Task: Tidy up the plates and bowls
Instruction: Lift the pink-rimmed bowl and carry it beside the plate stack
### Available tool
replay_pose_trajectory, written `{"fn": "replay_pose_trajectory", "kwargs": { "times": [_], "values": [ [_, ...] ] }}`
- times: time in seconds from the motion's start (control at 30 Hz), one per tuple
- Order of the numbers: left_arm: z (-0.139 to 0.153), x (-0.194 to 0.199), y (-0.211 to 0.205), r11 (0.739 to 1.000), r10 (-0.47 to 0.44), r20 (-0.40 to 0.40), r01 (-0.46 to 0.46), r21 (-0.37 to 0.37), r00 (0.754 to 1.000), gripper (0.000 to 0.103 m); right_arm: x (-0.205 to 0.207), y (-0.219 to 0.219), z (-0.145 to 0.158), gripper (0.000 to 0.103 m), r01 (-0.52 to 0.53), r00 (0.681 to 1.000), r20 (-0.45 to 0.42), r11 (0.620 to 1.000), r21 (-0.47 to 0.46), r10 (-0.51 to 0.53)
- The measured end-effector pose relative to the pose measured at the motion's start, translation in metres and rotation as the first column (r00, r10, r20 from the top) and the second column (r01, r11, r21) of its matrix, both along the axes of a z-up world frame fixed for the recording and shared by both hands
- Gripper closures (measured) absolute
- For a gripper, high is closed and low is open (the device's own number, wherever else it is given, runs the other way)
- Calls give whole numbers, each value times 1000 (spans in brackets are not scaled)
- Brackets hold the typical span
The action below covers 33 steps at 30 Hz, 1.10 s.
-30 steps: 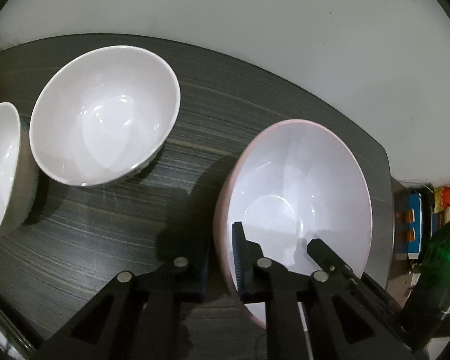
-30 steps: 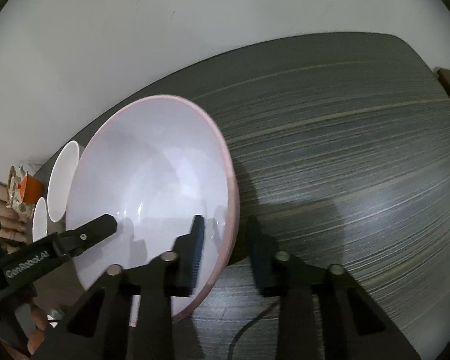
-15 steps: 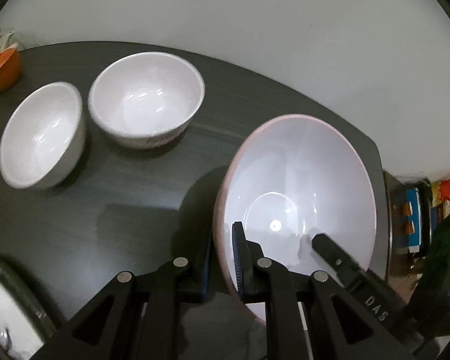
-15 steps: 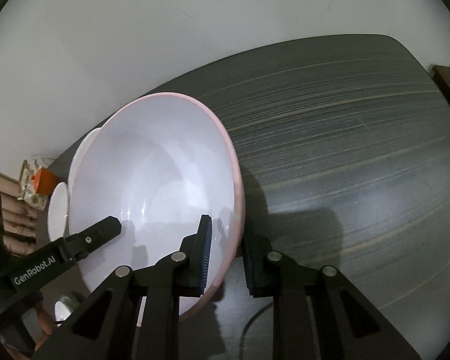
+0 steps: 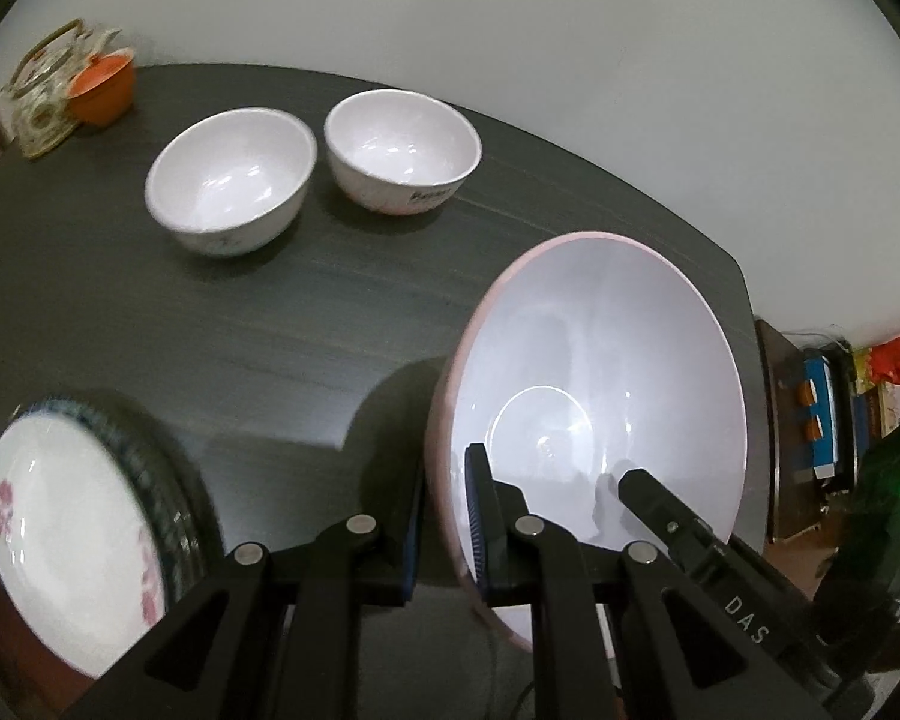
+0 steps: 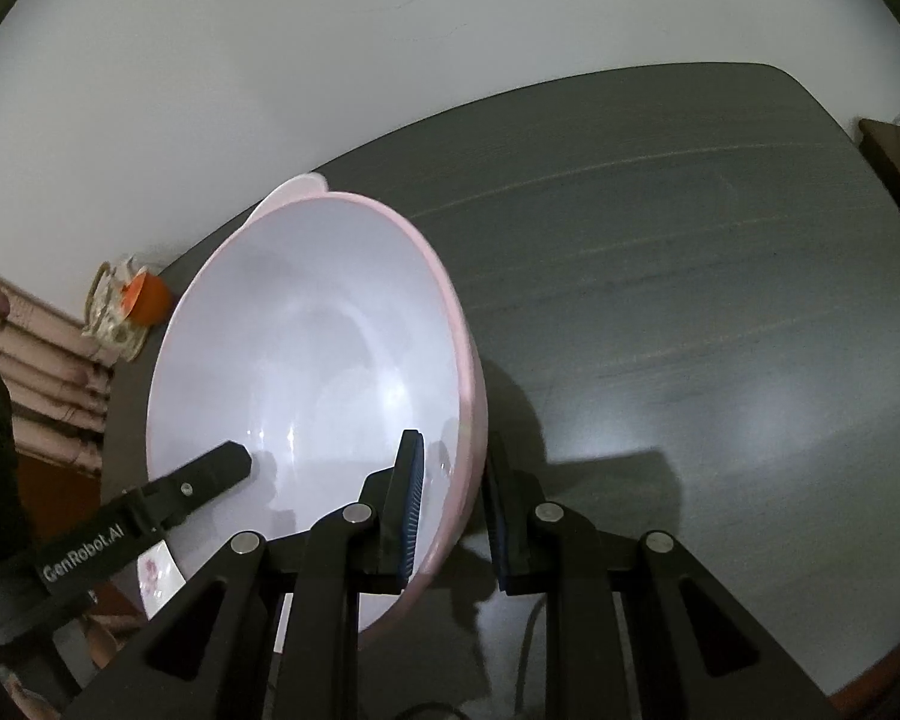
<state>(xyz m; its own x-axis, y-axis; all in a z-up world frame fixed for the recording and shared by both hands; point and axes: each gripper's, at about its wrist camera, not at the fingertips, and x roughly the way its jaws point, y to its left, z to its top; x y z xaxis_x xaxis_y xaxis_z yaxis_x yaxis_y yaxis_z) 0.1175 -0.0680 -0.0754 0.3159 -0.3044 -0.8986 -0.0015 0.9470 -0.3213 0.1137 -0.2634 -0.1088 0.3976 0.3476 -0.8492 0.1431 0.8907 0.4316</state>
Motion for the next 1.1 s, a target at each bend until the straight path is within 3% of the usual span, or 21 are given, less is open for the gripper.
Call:
{"fn": "replay_pose_trajectory", "kwargs": {
  "times": [0.57,1.1],
  "values": [
    [-26,-71,25,1000,7,-49,-6,12,999,90,-67,37,-14,82,-59,996,-60,998,12,60],
    [-55,-72,29,999,19,-108,-15,41,994,90,-87,52,-41,82,-95,988,-125,995,-16,93]
  ]
}}
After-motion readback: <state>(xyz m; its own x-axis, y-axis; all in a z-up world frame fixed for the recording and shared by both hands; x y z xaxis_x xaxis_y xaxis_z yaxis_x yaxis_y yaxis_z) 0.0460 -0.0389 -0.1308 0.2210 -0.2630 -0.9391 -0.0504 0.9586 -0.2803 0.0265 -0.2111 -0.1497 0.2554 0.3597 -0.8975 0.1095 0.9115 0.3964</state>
